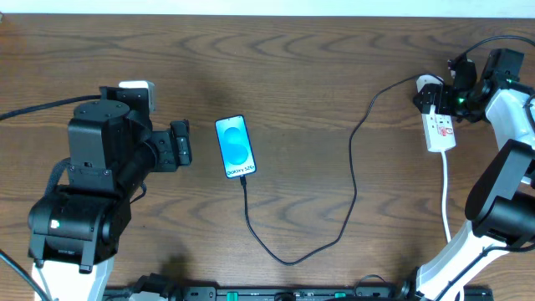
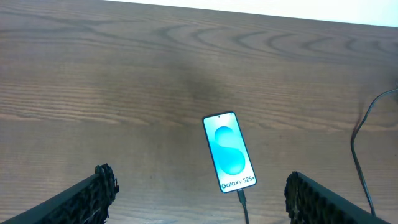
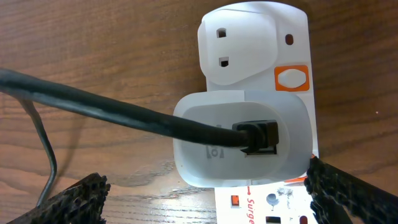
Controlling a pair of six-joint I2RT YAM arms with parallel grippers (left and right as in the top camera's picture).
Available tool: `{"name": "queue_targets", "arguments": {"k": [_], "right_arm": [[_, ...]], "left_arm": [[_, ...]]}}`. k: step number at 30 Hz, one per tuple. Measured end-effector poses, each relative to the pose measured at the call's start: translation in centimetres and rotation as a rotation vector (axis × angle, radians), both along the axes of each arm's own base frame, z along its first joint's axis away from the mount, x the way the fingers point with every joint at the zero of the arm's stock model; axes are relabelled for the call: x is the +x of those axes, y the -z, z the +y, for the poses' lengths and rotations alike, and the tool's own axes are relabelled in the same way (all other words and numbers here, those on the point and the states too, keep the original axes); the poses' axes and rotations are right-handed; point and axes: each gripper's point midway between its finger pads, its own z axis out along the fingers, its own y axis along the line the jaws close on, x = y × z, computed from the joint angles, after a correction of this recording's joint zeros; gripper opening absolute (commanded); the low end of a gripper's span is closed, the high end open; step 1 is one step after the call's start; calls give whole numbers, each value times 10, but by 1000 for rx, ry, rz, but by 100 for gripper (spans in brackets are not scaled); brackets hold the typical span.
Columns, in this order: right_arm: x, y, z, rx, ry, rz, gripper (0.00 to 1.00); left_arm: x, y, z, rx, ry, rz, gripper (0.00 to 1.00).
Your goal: Plug charger to phone and switch on socket
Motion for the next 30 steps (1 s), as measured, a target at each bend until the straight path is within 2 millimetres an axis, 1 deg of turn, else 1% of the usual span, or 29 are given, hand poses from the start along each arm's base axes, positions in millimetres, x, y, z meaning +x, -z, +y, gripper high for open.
{"name": "queue_targets", "arguments": {"k": [5, 12, 18, 30], "right_arm": [[0, 1, 0, 0, 3, -3, 99], [-4, 9, 1, 0, 6, 6, 99], [-8, 23, 4, 18, 26, 11, 99], [-8, 23, 5, 24, 39, -10, 99]], "left_arm": [[0, 0, 0, 0, 0, 0, 88], [0, 0, 0, 0, 0, 0, 88], [0, 0, 0, 0, 0, 0, 88], [0, 0, 0, 0, 0, 0, 88]]}}
